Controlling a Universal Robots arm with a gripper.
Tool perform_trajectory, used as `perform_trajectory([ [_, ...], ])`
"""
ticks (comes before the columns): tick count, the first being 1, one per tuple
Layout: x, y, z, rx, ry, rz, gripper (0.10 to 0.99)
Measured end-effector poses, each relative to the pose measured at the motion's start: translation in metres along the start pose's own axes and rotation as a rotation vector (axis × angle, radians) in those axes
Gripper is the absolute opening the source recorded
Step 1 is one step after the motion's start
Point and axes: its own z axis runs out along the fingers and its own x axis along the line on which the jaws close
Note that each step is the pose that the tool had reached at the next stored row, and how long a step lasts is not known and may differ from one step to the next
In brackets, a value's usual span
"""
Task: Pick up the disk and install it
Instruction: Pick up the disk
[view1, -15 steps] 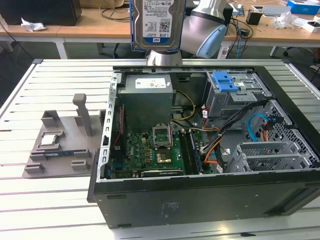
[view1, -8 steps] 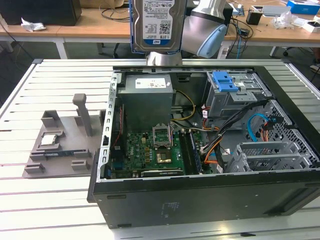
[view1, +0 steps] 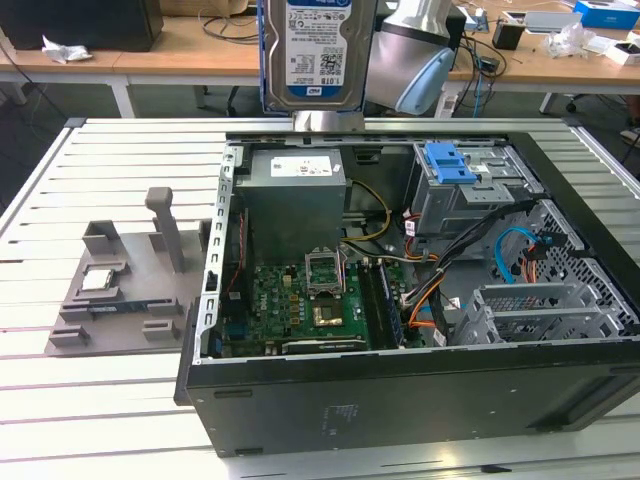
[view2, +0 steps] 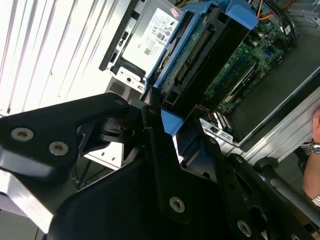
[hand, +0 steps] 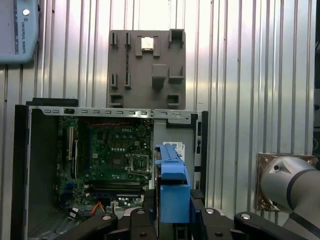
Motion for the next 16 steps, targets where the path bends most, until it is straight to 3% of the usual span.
perform_trajectory([
  [16, 0.0235, 0.0008, 0.0002, 0.000, -0.0001, 0.000, 0.365],
])
